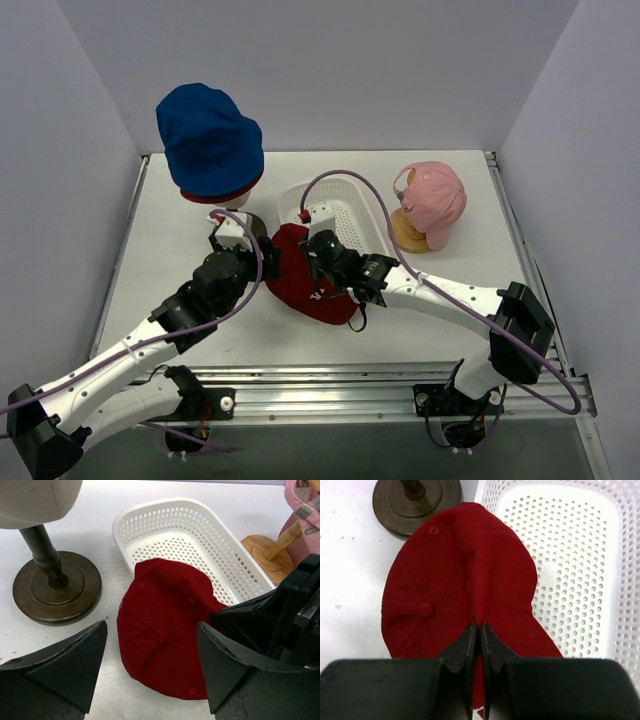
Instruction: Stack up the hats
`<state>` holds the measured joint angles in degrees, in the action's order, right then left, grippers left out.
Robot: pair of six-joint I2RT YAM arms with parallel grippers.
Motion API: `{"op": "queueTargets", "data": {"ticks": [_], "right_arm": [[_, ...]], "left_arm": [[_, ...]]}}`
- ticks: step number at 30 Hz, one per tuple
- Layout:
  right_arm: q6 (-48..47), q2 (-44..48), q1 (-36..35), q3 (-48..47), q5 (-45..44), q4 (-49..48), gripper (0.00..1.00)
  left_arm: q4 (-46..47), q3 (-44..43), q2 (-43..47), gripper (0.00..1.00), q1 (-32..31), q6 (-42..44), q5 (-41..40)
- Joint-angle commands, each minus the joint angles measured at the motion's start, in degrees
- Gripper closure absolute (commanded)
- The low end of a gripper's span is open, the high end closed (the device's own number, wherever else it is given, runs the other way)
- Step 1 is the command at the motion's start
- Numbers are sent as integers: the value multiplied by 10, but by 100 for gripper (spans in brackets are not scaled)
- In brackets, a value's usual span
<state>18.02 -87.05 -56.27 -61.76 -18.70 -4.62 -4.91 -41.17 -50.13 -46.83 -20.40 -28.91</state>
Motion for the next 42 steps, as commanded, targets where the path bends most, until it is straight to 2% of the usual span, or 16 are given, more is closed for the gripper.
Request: {"op": "queueTargets", "data": {"ticks": [1, 5, 9, 13, 17, 21, 29, 32, 33, 36, 37, 40, 41, 42], "right_arm": [[11, 28, 2, -35, -34, 24, 100], [41, 78, 6, -30, -63, 44, 100], [24, 130, 29, -29, -68, 71, 100], [-22, 188, 61, -32, 13, 84, 100], [-53, 226, 78, -33, 76, 116, 100], [-55, 259, 85, -22, 100, 124, 100], [-44, 305, 86, 0, 152, 122, 100], [-41, 321, 86, 8, 166, 123, 100], [-40, 324, 86, 10, 169, 123, 100], [-35, 320, 87, 10, 165, 128, 100], [-33, 317, 87, 8, 162, 129, 100], [-24, 308, 87, 7, 157, 127, 100], [-23, 305, 87, 7, 156, 124, 100], [-21, 304, 87, 5, 154, 123, 100]], "left_arm": [[32, -1, 5, 20, -1, 3, 0], [39, 2, 9, 19, -1, 8, 12], [39, 8, 15, 19, -1, 8, 17], [76, 15, 22, 15, -1, 16, 47], [106, 7, 32, 14, -2, 28, 160], [111, -15, 26, 12, -2, 22, 204], [50, -104, -60, 12, -1, 13, 250], [35, -117, -67, 13, -2, 12, 266], [36, -117, -66, 17, -2, 11, 272], [39, -117, -62, 45, -2, 2, 289], [39, -118, -61, 59, -2, -3, 289], [39, -125, -67, 78, -2, -18, 305], [39, -126, -73, 97, -2, -24, 307], [39, -127, -76, 98, -2, -31, 311]]}}
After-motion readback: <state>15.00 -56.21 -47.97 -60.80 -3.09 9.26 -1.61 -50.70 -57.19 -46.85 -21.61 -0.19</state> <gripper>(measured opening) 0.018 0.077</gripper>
